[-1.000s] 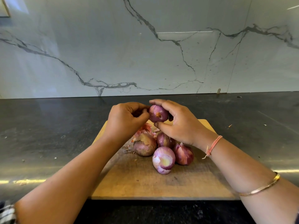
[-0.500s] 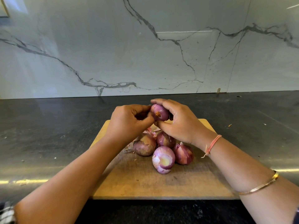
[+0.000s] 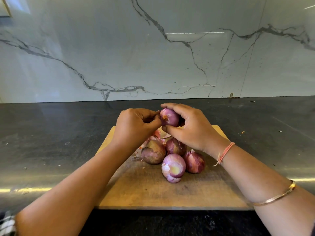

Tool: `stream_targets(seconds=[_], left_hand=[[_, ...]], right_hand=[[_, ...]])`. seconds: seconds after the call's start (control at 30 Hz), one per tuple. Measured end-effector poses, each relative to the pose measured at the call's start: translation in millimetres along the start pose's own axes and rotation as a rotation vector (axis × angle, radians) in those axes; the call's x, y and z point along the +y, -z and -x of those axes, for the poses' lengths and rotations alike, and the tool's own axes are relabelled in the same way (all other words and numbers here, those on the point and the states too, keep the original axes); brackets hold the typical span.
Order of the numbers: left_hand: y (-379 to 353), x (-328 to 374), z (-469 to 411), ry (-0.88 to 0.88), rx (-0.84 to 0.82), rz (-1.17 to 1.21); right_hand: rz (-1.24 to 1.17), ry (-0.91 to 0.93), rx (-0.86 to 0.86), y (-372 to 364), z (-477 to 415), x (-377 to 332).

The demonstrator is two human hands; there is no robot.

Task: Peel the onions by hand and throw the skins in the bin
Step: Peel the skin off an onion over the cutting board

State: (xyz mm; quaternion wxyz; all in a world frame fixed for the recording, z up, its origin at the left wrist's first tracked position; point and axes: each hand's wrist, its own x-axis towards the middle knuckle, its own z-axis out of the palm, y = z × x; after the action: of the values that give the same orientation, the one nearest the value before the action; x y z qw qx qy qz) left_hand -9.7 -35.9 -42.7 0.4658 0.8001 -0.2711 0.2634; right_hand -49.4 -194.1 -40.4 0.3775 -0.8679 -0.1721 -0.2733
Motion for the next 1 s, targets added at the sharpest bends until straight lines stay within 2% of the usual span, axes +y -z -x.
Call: stream_targets(seconds=[0.33,0.47,0.67,0.87,1.0], left_hand=[[1.2,6.8,1.9,0.069,0.007,0.216],[0.3,9.4,3.9,-0.018,-0.037,0.164],[-2.6,9.0,4.5,-0.018,0.023,0.163],[-2.7,8.7,2.5,-0.017,0.038,0.159],[-2.6,8.6,-0.4,0.033,0.039,0.244]], right_hand=[[0.016,-0.033,0.032,0.5,-1.8,3.1],[0.027,-0.009,0.034,-1.6,-2.4,4.2],[0.011,0.002,0.038,-2.8,-1.8,3.1],[-0.102,-0.038,0.022,-2.4,-1.9,3.3],[-0.207,-0.061,-0.001,-2.8,-4.0,5.4]])
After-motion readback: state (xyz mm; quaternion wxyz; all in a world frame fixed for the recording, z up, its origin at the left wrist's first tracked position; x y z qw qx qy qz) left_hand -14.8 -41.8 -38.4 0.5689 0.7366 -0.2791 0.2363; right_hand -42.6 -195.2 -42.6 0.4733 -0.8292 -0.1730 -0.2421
